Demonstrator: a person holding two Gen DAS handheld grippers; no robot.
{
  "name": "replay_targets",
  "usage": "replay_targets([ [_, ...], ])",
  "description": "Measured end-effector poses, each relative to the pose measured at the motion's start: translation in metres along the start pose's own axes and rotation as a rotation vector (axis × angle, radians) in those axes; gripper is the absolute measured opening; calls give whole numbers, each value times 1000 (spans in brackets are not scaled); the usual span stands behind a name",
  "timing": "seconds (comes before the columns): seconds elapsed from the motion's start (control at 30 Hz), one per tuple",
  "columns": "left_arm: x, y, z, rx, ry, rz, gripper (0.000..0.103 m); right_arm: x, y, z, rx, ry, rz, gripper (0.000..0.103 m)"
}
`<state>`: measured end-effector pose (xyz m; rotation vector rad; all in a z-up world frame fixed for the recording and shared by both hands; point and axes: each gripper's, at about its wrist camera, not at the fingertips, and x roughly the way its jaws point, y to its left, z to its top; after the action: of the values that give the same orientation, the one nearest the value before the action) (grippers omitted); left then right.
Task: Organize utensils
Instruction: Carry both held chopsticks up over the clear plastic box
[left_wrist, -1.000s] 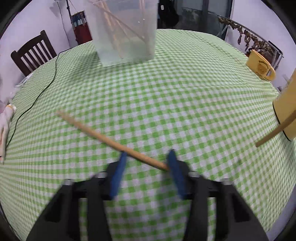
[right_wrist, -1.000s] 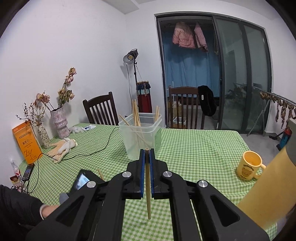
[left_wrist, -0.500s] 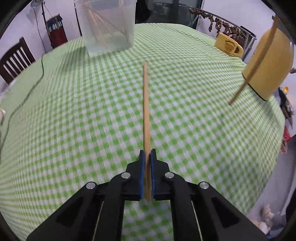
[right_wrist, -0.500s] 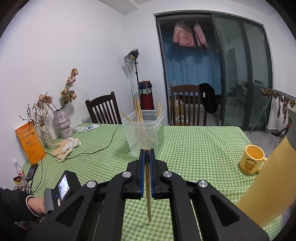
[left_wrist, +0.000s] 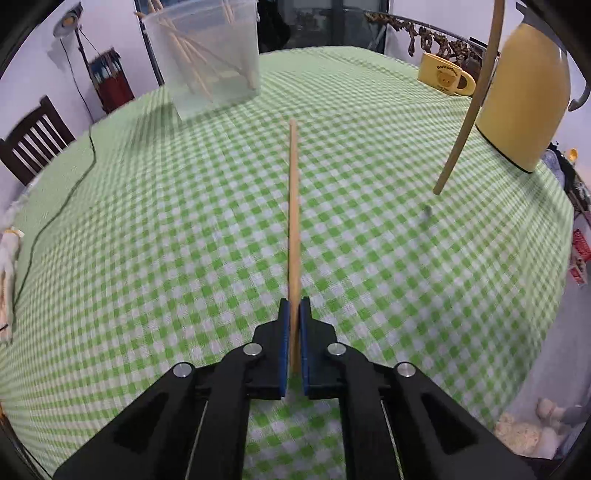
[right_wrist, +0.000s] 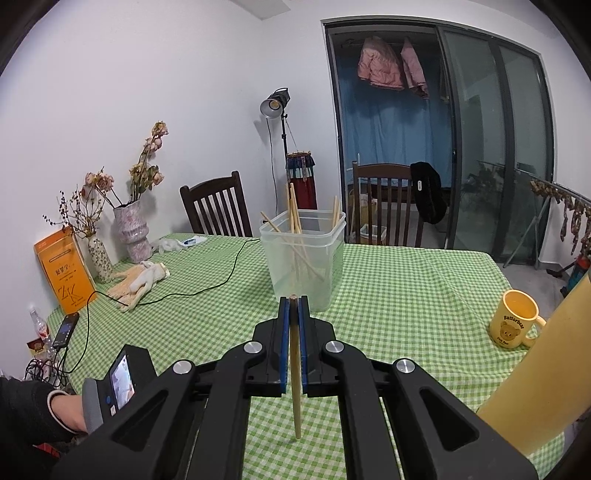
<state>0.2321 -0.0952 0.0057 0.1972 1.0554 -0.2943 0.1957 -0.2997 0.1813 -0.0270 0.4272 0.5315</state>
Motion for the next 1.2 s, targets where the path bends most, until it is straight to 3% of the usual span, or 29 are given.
replay_targets([
  [0.3,-68,34,31,9,-115,-46,2,6,10,20,-31,-16,-4,5],
  [0.63,-144,83,104,8,-232,-93,2,19,23,56,-71,-50,-4,5],
  [0.8,-158,96,135,25,-248,-83,2,35,29,70,-83,-47,-7,5],
  [1.03,-136,106,166,27,-222,-109,2,67,30,79,-92,-3,-12,5],
  [1.2,-160,116,201,43,-295,-120,2,83,24,117,-85,-19,-16,5],
])
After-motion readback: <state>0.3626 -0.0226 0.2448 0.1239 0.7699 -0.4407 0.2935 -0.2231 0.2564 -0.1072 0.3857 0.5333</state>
